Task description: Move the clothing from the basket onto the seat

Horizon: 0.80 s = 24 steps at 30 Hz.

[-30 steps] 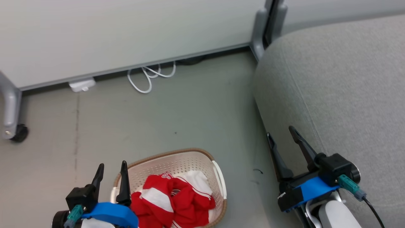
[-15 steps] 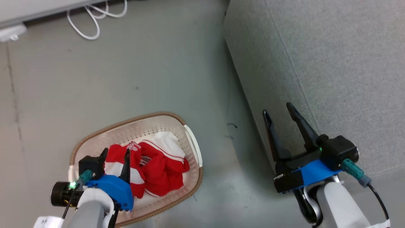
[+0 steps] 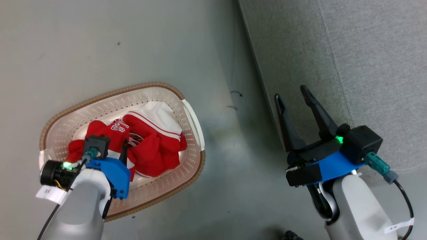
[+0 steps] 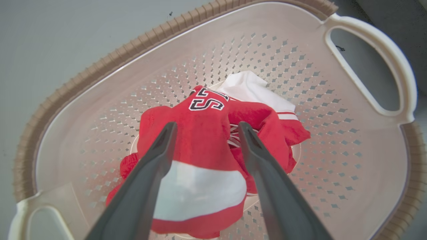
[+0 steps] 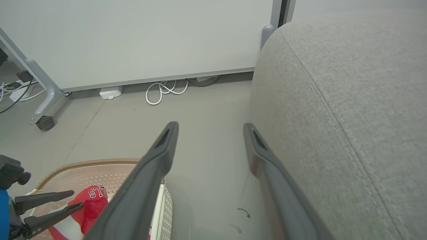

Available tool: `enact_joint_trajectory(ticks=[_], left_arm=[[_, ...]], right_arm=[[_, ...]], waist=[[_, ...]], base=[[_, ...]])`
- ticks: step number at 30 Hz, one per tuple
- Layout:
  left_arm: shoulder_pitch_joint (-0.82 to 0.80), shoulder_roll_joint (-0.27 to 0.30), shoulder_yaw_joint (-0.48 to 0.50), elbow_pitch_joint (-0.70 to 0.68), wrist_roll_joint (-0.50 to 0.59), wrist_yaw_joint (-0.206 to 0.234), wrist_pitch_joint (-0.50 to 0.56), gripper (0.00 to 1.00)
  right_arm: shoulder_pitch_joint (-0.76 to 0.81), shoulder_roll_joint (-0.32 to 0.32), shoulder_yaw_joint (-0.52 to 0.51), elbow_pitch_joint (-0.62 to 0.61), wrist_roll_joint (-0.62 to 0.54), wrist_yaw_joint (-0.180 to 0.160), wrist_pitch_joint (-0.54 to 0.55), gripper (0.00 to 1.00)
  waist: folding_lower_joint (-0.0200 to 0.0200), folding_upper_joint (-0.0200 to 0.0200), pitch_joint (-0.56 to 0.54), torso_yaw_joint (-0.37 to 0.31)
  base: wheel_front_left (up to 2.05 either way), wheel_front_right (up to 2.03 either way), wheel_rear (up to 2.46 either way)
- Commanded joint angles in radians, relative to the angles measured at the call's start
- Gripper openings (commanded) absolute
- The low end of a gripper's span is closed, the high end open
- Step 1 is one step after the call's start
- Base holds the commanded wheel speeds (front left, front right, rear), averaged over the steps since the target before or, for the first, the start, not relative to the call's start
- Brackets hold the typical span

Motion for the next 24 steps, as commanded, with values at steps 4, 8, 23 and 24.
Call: enact_joint_trajectory(ticks=[4,8,23,24], left_arm=[[-0.074,0.018,-0.017,0.041,0.017,0.006,0.014,1.0],[-0.117,0.027,-0.027,0.076,0.024,0.022,0.032,1.0],[-0.199,0.036,-0.053,0.159,0.023,0.069,0.085,0.0],[-0.197,0.034,-0.05,0.162,0.018,0.064,0.085,0.0]], right_arm=[[-0.028,-0.002,-0.002,-0.023,0.016,0.0,-0.004,1.0],[-0.038,-0.002,-0.002,-0.033,0.029,0.0,-0.004,1.0],[-0.067,-0.002,0.021,-0.037,0.079,0.0,-0.004,1.0],[-0.066,-0.002,0.022,-0.036,0.079,0.0,-0.004,1.0]], waist=[[-0.0003,0.0001,0.075,-0.004],[-0.0003,0.0001,0.109,-0.008],[-0.0003,0.0001,0.155,-0.02],[-0.0003,0.0001,0.152,-0.021]], base=[[0.0,0.0,0.0],[0.0,0.0,0.0],[0.0,0.0,0.0],[0.0,0.0,0.0]])
